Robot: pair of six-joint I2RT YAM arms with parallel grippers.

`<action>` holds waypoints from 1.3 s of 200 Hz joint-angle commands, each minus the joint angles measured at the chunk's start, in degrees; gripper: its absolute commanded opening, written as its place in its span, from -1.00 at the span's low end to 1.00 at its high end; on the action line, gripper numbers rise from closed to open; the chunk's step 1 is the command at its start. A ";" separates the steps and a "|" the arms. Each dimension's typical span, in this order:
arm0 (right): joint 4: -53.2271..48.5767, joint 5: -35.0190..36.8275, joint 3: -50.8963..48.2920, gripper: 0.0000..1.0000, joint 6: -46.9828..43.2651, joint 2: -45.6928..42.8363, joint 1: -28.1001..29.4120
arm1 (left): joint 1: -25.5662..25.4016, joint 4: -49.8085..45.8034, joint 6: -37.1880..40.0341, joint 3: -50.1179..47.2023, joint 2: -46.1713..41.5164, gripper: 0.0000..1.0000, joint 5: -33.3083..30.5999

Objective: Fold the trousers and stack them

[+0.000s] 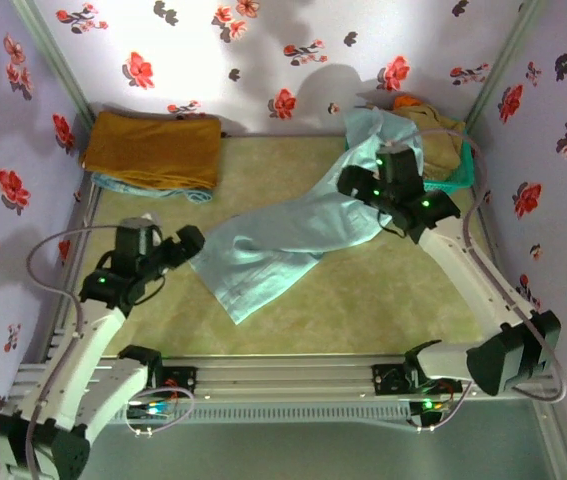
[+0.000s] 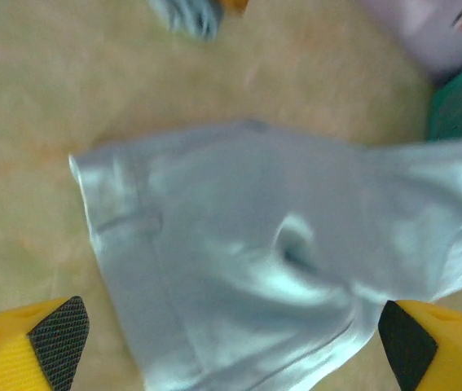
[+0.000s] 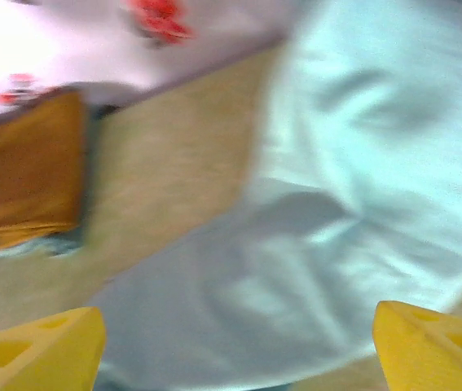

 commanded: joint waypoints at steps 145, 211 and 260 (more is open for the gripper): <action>33.05 -20.06 -19.06 -1.00 3.19 18.06 -20.86 | -35.72 15.27 -0.37 -5.55 31.14 -0.99 -20.01; 18.18 -13.09 -20.75 -1.00 2.79 -12.85 -20.40 | -27.21 -8.15 6.15 5.81 4.35 -1.00 -27.92; 7.48 -12.49 -10.30 -1.00 3.22 -27.61 -17.61 | -21.45 -18.57 11.52 18.01 -2.94 -1.00 -28.67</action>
